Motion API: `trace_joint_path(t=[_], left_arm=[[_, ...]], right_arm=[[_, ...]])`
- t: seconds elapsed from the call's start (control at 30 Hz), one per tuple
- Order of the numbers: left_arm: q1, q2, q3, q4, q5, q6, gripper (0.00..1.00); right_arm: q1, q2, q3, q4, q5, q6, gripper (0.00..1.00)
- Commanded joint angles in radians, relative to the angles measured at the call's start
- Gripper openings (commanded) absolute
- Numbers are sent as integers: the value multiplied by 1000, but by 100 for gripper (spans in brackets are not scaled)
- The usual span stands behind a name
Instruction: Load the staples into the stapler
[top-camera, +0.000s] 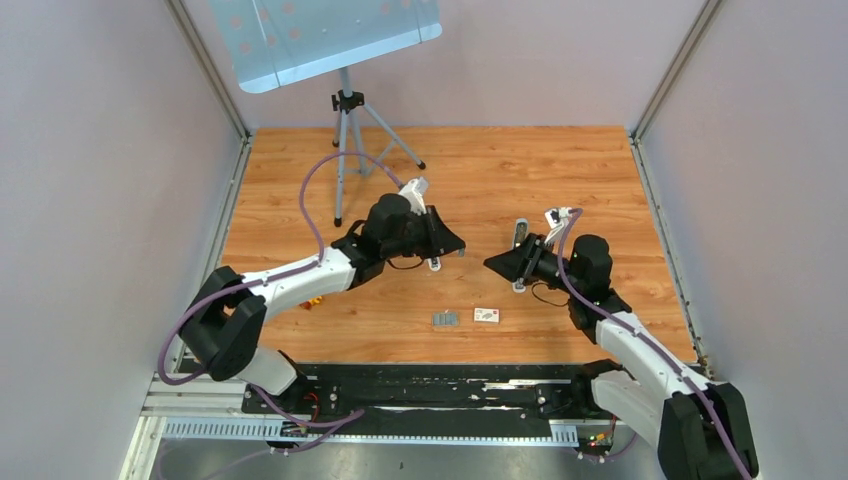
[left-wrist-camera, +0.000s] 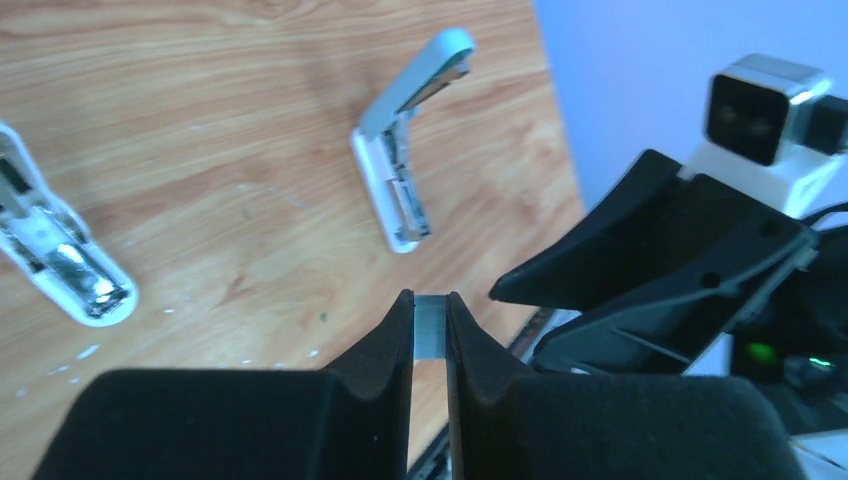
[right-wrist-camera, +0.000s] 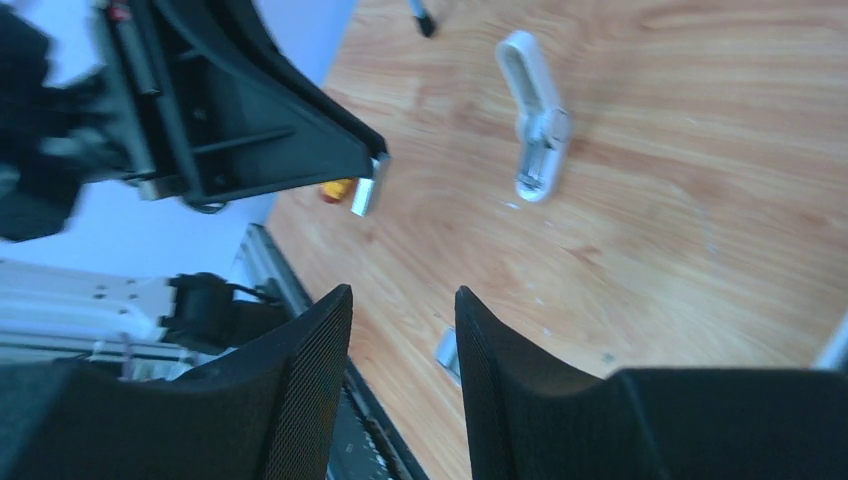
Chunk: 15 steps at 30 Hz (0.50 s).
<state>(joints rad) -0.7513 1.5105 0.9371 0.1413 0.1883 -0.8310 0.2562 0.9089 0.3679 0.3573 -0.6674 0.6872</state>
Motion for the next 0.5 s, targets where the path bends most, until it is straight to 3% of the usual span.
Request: trace_joint_path(t=[0.0,0.23,0.37,0.47], left_arm=[[47,-46,-141,395,200,-219,10],[53,-68,-196,577,264,-323,10],[52,-58,-225,720,294,-397,10],[53,-55,-229,739,297,-411,10]], right_arm=[[-16,44,-63,468,-172,264,46],[-15,216,-97,934,-207,536,47],[-15,302,-97,1079,-213,612,48],[-13,332,-94,1131,-213,638,48]])
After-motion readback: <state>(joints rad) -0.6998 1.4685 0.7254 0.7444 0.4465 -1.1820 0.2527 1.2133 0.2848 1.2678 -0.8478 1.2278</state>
